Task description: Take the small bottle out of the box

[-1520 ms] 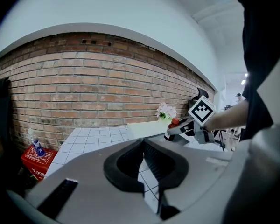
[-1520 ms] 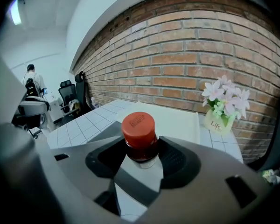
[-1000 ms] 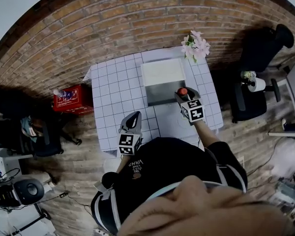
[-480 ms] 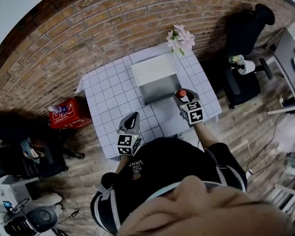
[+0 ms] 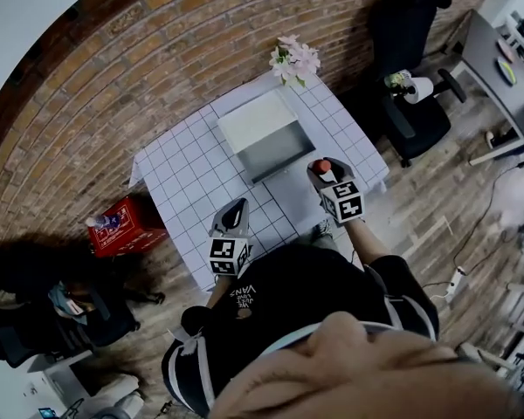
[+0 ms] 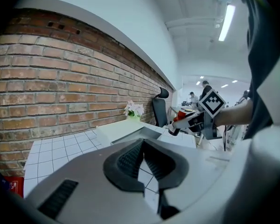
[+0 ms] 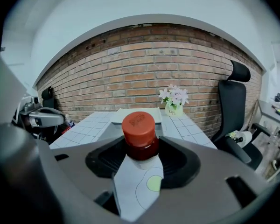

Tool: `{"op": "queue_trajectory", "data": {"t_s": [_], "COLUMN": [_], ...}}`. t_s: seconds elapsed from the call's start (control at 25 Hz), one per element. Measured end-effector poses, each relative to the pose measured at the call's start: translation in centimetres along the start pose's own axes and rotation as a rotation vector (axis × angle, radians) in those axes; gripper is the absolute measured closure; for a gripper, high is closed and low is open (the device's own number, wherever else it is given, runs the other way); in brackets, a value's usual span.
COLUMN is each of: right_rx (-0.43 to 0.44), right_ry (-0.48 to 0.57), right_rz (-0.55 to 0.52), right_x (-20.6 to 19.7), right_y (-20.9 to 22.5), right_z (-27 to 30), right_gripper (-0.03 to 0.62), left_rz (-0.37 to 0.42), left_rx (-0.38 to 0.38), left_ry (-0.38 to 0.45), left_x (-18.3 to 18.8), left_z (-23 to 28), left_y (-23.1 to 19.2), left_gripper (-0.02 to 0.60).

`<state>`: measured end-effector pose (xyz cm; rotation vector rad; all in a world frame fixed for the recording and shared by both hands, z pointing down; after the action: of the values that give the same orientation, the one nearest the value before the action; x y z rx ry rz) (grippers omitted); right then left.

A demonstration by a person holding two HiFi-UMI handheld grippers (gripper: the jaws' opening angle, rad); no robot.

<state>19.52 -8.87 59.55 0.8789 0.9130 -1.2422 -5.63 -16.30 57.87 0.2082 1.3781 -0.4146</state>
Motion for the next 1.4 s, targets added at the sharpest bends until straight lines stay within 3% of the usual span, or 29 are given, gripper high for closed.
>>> {"op": "queue_trajectory", "data": {"t_s": [0.64,1.4], "right_rx": [-0.114,-0.091], "right_ry": [-0.016,-0.008], "right_rz": [0.059,0.077], "right_x": [-3.7,-6.4], "right_y": [-1.5,-2.0], "right_z": [-7.8,-15.8], "right_gripper": [0.379,0.379], "left_rz": [0.013,0.009], "left_rx": [-0.139,-0.099], "left_ry": [-0.008,-0.008], "left_x": [-0.9,-1.4], "left_z": [0.0,-2.3], "left_y": [2.6,8.4], "left_gripper": [0.571,0.571]}}
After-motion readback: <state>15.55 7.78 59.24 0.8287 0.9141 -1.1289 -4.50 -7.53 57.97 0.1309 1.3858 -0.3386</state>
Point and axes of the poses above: the fingertips, and each gripper's own axes: z forward along the fingers, y to its right, x out of its top, the point moved 5 cm from there along -z, backward along the fingers, and after that the axes turned 9 degrees about y, right-handed, at the moved point
